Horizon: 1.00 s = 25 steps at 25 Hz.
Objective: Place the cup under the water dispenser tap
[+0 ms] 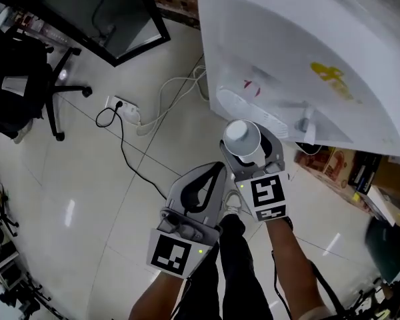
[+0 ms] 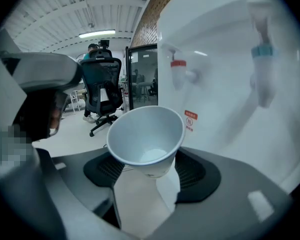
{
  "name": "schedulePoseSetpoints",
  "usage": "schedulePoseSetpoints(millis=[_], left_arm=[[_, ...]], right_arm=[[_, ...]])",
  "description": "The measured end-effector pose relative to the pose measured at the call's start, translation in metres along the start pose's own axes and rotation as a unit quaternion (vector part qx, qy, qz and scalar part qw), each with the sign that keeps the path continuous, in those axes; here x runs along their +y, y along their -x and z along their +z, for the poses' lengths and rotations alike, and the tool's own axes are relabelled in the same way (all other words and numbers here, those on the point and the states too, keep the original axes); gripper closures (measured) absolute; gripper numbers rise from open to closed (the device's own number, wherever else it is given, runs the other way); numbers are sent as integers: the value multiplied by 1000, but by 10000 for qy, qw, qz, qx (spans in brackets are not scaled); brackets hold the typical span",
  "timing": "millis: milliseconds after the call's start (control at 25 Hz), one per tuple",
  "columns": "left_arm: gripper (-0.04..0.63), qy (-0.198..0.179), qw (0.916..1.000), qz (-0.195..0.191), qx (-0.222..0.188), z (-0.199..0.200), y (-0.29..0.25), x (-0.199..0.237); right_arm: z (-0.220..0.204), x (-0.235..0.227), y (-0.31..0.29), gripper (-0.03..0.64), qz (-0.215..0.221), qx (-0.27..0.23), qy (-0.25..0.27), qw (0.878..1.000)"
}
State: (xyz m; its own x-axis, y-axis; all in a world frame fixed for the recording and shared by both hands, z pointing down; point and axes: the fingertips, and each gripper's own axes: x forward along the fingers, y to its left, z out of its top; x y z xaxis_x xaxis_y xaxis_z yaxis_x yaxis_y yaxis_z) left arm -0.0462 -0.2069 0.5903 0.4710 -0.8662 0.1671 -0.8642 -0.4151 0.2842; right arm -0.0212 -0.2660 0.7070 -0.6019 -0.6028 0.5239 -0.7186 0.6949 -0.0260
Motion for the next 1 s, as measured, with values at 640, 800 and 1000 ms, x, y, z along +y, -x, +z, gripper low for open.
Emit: schedulePoseSetpoints(millis=[640, 800, 1000], left_arm=[[604, 163, 9989, 139, 407, -33, 14, 12], [604, 149, 9988, 178, 431, -35, 13, 16], [604, 169, 9987, 234, 409, -34, 13, 22]], right_arm=[[-21, -48, -75, 298, -78, 609, -355, 9975], [-20, -46, -79, 298, -4, 554, -501, 9972], [-25, -46, -80, 295, -63, 526, -460, 9975]])
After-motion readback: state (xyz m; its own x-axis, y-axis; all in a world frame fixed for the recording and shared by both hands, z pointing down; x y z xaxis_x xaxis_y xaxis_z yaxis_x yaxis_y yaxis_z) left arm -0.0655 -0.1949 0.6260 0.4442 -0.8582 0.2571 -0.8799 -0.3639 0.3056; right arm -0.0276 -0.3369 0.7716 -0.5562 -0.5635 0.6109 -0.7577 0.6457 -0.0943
